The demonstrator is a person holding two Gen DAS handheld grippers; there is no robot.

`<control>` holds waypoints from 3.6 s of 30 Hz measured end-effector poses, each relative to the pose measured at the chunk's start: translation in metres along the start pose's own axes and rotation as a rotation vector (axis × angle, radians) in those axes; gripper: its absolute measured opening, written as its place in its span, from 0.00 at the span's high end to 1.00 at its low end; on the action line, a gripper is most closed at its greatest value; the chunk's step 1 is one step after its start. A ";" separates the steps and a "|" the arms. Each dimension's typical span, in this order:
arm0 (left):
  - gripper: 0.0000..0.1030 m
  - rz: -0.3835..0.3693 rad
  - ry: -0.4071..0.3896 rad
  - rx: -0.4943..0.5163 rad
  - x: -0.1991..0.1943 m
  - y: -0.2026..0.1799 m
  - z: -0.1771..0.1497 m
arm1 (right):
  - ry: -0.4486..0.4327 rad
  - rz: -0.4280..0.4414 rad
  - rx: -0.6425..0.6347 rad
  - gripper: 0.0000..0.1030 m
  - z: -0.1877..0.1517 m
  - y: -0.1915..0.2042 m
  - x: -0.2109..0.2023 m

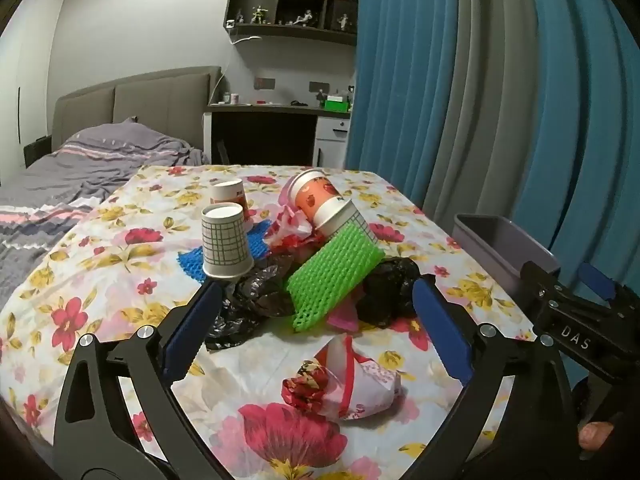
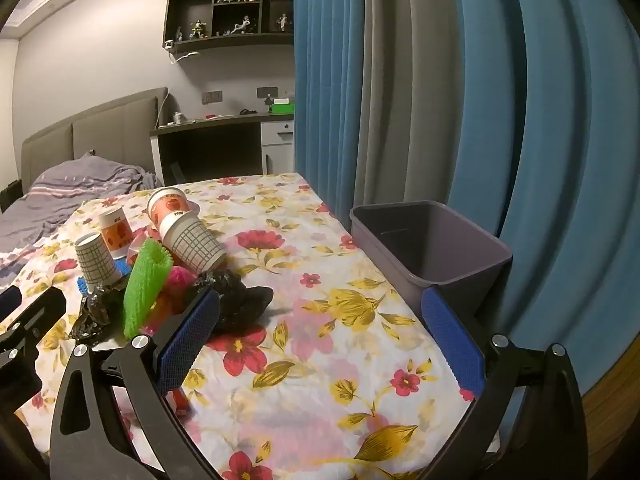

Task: Collect trash

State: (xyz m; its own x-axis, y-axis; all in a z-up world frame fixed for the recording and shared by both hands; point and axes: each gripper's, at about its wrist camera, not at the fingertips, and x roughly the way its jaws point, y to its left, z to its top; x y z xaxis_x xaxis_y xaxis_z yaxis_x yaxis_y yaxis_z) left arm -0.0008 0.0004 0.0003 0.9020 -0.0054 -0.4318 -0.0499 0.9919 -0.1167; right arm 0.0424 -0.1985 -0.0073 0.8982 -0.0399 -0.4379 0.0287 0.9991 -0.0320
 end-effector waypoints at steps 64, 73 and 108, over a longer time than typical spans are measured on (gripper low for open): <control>0.08 0.001 -0.005 0.017 -0.004 -0.002 0.003 | -0.047 -0.001 0.040 0.05 0.003 -0.008 -0.006; 0.08 0.001 -0.007 0.017 -0.004 -0.002 0.003 | -0.049 -0.002 0.040 0.05 0.002 -0.009 -0.006; 0.08 0.005 -0.015 0.012 -0.004 -0.009 0.013 | -0.069 -0.015 0.044 0.05 0.004 -0.009 -0.009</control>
State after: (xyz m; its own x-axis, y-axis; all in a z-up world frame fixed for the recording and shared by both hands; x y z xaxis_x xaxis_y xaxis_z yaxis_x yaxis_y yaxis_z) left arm 0.0017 -0.0067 0.0144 0.9081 0.0012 -0.4188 -0.0491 0.9934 -0.1035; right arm 0.0360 -0.2068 0.0010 0.9254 -0.0550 -0.3750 0.0603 0.9982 0.0024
